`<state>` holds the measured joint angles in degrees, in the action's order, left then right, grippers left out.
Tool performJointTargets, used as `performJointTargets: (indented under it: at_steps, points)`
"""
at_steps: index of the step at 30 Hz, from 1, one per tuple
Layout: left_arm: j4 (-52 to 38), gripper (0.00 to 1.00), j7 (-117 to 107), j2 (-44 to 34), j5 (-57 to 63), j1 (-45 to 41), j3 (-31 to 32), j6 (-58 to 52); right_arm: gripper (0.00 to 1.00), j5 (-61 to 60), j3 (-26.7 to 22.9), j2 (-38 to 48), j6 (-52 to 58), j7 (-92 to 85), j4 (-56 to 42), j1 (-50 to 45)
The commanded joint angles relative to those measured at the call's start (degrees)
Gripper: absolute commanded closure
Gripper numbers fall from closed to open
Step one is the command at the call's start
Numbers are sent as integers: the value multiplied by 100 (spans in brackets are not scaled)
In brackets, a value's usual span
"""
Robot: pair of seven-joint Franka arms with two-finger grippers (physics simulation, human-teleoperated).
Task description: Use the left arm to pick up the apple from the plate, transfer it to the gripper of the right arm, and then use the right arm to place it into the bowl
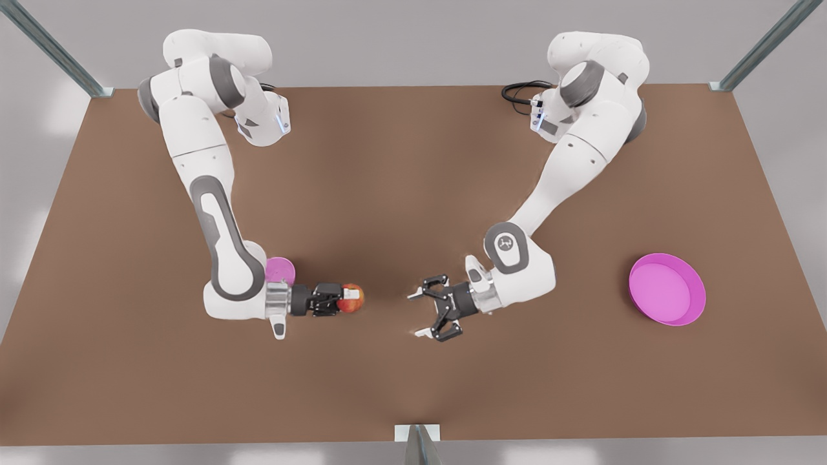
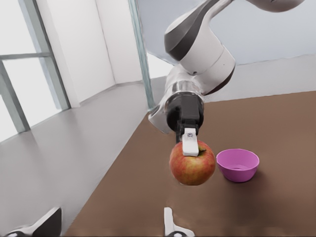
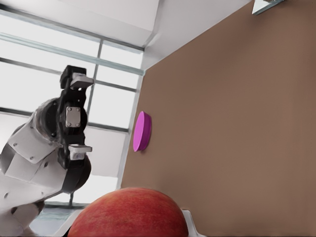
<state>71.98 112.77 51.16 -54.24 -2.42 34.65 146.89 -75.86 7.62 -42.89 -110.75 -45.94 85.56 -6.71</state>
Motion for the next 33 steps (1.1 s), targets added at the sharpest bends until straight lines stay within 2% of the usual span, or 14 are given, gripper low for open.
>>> performJointTargets:
  at_steps: [1,3,4,8,9,10,11,13,21,23,24,29,31,33]
  points:
    - [228,0,-6809,-562,3917,1006,-38,-2399,32,1020,-6,264,-8,-21,321,144]
    - [150,0,-8472,-1309,6667,1367,-55,-4639,32,1793,-7,624,0,-38,813,425]
    - [-176,0,-8824,-1564,7190,1507,-55,-5266,32,2066,11,765,0,-38,980,539]
    - [-211,0,-10987,-2663,7103,2246,-46,-6242,32,3375,29,1424,9,-275,1780,1049]
    - [-168,0,-11066,-3136,6595,2176,-456,-6278,32,3647,29,1582,9,-275,1928,1119]
    - [235,0,-11058,-3892,5296,522,-2910,-6216,32,4016,29,1775,0,-275,2096,1154]
    - [641,0,-11040,-4246,4896,-294,-3975,-5962,32,4325,29,1846,-44,-275,2202,1181]
    - [641,0,-11040,-4141,4923,-21,-3615,-5628,32,4562,29,1864,-140,-275,2228,1190]
    - [510,0,-11084,-3709,5257,-22,-3615,-5654,32,4826,99,1556,-1089,-258,2255,1119]
    - [510,0,-11084,-3701,5257,-13,-3624,-5645,20,4826,116,1574,-1072,-258,2272,1128]
    - [510,0,-11084,-3683,5257,-13,-3624,-5645,0,4826,108,1635,-1010,-267,2307,1163]
    - [510,0,-11084,-3692,5239,-13,-3624,-5654,0,4835,108,1705,-861,-223,2263,1181]
    - [510,0,-11093,-3692,5239,-22,-3624,-5654,0,5607,37,1723,149,383,1157,1207]
    - [510,0,-11321,-3666,5265,-39,-3624,-5662,0,6882,37,1705,1450,1587,-777,1172]
